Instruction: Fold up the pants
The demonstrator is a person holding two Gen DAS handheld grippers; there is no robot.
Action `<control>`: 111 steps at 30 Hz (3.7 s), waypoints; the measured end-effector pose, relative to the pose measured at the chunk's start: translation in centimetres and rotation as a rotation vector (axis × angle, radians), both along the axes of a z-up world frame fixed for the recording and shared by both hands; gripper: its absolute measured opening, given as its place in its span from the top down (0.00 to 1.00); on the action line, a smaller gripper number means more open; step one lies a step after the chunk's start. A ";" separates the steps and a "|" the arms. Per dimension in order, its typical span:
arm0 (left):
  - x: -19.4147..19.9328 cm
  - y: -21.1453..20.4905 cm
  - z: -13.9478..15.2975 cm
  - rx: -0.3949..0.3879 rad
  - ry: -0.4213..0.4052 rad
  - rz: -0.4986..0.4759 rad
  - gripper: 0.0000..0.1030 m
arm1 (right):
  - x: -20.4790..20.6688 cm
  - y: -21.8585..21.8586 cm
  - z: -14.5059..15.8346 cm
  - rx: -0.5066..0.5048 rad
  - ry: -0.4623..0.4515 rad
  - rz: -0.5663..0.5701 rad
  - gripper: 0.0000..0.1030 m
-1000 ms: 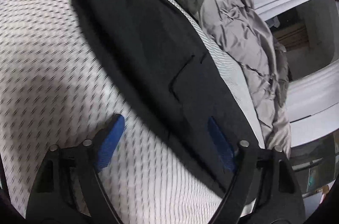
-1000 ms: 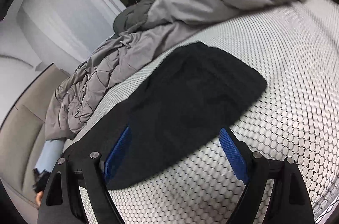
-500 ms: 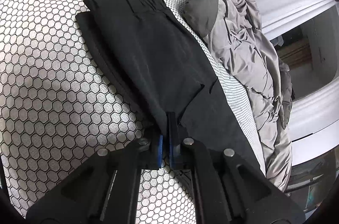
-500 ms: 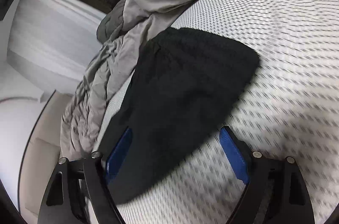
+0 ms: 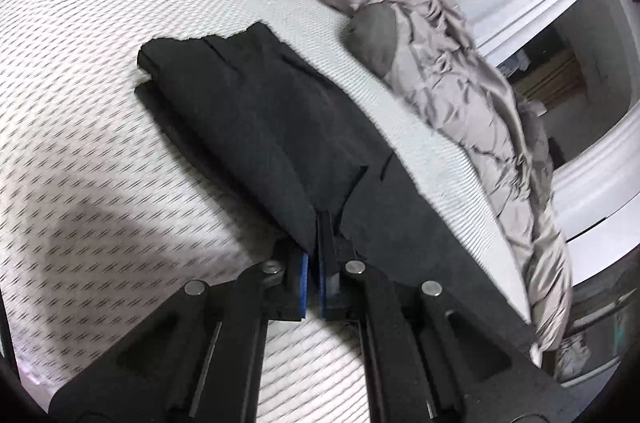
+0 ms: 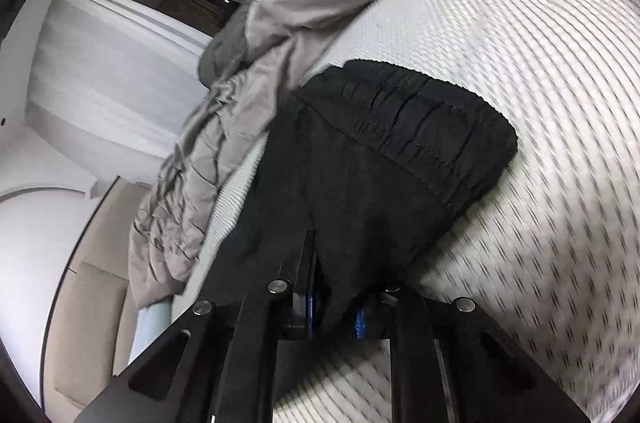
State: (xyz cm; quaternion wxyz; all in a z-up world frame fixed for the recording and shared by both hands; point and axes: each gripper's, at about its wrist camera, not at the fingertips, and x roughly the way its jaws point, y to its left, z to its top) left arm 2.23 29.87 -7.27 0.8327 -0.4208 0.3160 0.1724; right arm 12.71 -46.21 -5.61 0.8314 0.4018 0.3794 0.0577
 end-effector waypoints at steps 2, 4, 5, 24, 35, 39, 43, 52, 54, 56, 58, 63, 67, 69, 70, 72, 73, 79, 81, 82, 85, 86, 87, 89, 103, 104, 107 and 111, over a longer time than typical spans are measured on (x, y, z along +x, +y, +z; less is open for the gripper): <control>-1.7 0.4 -0.7 -0.013 0.033 -0.004 0.96 | -1.3 0.4 -0.4 -0.026 0.022 -0.013 0.84; -2.9 0.5 -0.9 -0.017 0.060 0.012 0.90 | -1.6 1.0 0.3 -0.112 0.034 -0.008 0.72; -3.4 0.4 -0.6 -0.011 0.063 0.015 0.87 | -1.8 1.3 1.0 -0.176 0.035 -0.011 0.68; 3.8 -26.3 5.2 0.508 -0.121 -0.633 0.01 | -2.3 19.8 5.8 -0.673 -0.245 0.584 0.00; 3.1 -26.9 -1.3 0.539 0.116 -0.828 0.01 | -0.4 20.5 1.2 -0.916 -0.058 0.629 0.00; 1.4 -23.7 -1.3 0.518 0.133 -0.769 0.01 | 0.1 13.0 1.3 -0.949 0.049 0.391 0.02; 1.9 -22.4 0.0 0.488 0.122 -0.716 0.01 | 0.0 12.4 1.8 -0.902 0.034 0.393 0.01; 12.0 -28.5 1.1 0.457 0.126 -0.889 0.01 | 2.9 24.9 3.5 -0.719 -0.109 0.723 0.01; 13.4 -29.4 -0.5 0.476 0.206 -0.909 0.01 | 4.4 27.6 2.0 -0.759 -0.062 0.810 0.01; 13.9 -29.5 -0.9 0.521 0.213 -0.907 0.01 | 4.6 28.6 1.0 -0.866 -0.022 0.830 0.01; 13.8 -28.6 -0.7 0.516 0.213 -0.901 0.01 | 4.7 27.1 1.0 -0.882 -0.012 0.804 0.01; 13.1 -25.3 -0.7 0.502 0.202 -0.835 0.01 | 5.4 20.5 1.2 -1.068 0.064 0.533 0.00; 12.2 -24.3 0.0 0.484 0.200 -0.765 0.01 | 5.5 17.3 1.6 -1.034 0.091 0.467 0.00; 11.6 -24.2 1.0 0.405 0.146 -0.759 0.01 | 4.9 17.7 2.4 -1.046 0.076 0.455 0.00; 11.7 -24.5 1.7 0.377 0.108 -0.764 0.01 | 4.5 18.4 2.8 -1.025 0.048 0.484 0.00; 13.2 -25.5 2.5 0.398 0.094 -0.762 0.01 | 4.0 20.4 3.4 -0.951 0.001 0.564 0.00; 14.2 -26.3 2.5 0.421 0.109 -0.763 0.01 | 3.9 21.7 3.6 -0.926 -0.017 0.595 0.00; 19.9 -28.4 -0.9 0.465 0.274 -0.822 0.01 | 8.3 28.2 1.4 -0.833 0.026 0.765 0.00; 20.2 -28.0 -0.9 0.482 0.274 -0.842 0.01 | 9.7 28.2 -0.2 -0.923 0.073 0.785 0.00; 19.9 -27.2 -0.9 0.472 0.266 -0.840 0.01 | 9.8 27.6 -0.6 -0.959 0.053 0.782 0.01; 19.1 -24.9 -0.9 0.469 0.271 -0.804 0.01 | 10.9 23.5 -0.1 -0.913 0.090 0.705 0.00; 18.9 -23.9 -1.0 0.446 0.256 -0.806 0.01 | 11.2 21.5 0.1 -0.943 0.110 0.629 0.00; 18.6 -23.4 -1.0 0.424 0.242 -0.809 0.01 | 11.6 19.8 0.2 -0.997 0.130 0.549 0.00; 18.1 -22.9 -0.7 0.440 0.262 -0.784 0.01 | 12.4 16.6 0.1 -1.008 0.161 0.429 0.00; 23.2 -23.0 -2.0 0.353 0.229 -0.660 0.01 | 13.2 29.1 -1.4 -0.813 0.060 0.692 0.01; 23.3 -22.9 -2.0 0.367 0.221 -0.656 0.01 | 13.4 29.7 -1.9 -0.856 0.072 0.708 0.01; 23.1 -22.2 -2.1 0.345 0.186 -0.654 0.01 | 14.3 28.7 -1.9 -0.908 0.072 0.720 0.01; 22.4 -21.7 -2.4 0.343 0.170 -0.662 0.01 | 15.0 21.2 -1.5 -1.021 0.150 0.492 0.00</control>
